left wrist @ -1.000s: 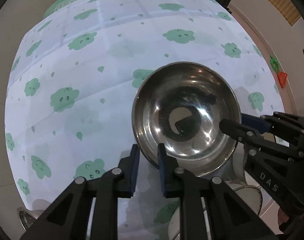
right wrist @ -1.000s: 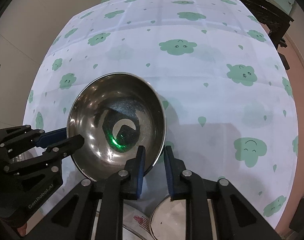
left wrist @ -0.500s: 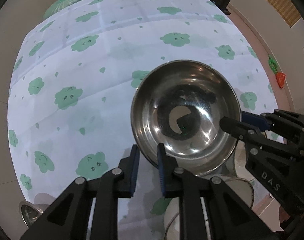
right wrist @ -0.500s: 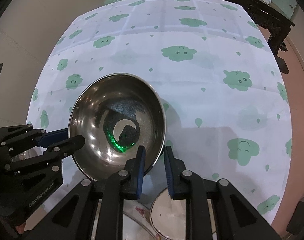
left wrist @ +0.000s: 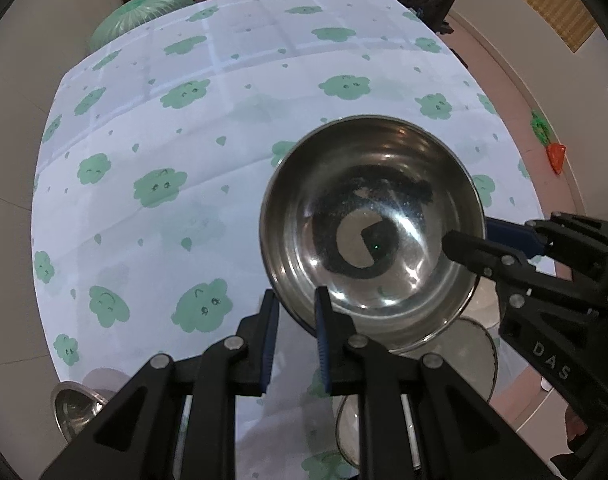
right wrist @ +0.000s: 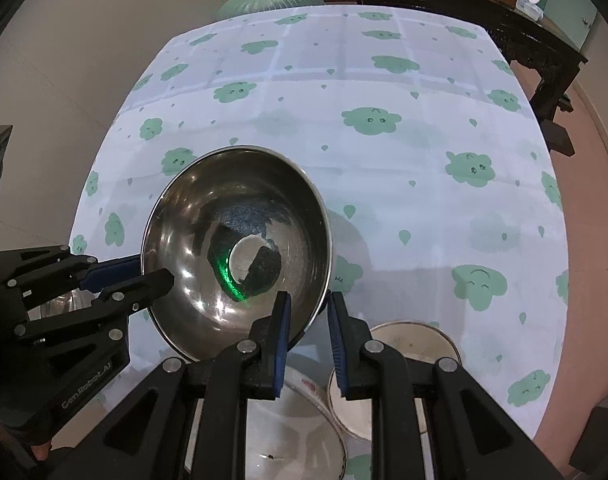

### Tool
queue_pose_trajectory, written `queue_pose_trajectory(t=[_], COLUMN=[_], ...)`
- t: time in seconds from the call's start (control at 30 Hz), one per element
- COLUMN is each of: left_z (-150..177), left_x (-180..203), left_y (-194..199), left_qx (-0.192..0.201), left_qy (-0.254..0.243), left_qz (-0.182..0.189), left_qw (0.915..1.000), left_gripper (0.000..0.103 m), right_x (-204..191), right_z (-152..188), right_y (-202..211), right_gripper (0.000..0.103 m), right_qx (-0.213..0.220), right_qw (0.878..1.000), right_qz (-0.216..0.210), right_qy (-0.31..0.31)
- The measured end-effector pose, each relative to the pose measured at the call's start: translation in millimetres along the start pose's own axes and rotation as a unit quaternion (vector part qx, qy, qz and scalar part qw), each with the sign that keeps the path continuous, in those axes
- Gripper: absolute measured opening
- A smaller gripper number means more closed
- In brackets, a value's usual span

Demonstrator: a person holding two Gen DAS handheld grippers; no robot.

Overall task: Organize plates and bowls
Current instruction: 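Lift the smaller steel bowl off the cloth with both grippers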

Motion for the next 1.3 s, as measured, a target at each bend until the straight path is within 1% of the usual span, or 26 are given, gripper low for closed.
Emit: queue_pose_trajectory(t=[0.6, 0.9, 1.3], left_z=[34.7, 55.0, 72.4], left_x=[8.4, 16.8, 28.8], left_y=[19.2, 20.3, 26.5], left_qx=[0.015, 0.012, 0.015], left_qy=[-0.023, -0.038, -0.062], left_qz=[0.009, 0.015, 0.018], left_qw=[0.9996, 0.9991, 0.9978], left_gripper=[0.015, 0.015, 0.015], right_x=[-11.0, -15.5, -15.9], right_z=[34.8, 60.5, 87.3], right_y=[20.1, 26.2, 33.4], right_gripper=[0.021, 0.021, 0.021], right_qx=[0.009, 0.01, 0.012], right_qw=[1.0, 0.999, 0.999], right_qz=[0.006, 0.016, 0.023], right_qy=[-0.014, -0.027, -0.046])
Point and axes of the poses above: each gripper's, at about its wrist camera, not at the fingertips, and y roughly against the way its jaws point, x to its right, z to its underside, the point moved 1 cm from there along -y, roughly the way its jaws point, and after that the axes turned 7 degrees about -x, right-handed, at the moved point
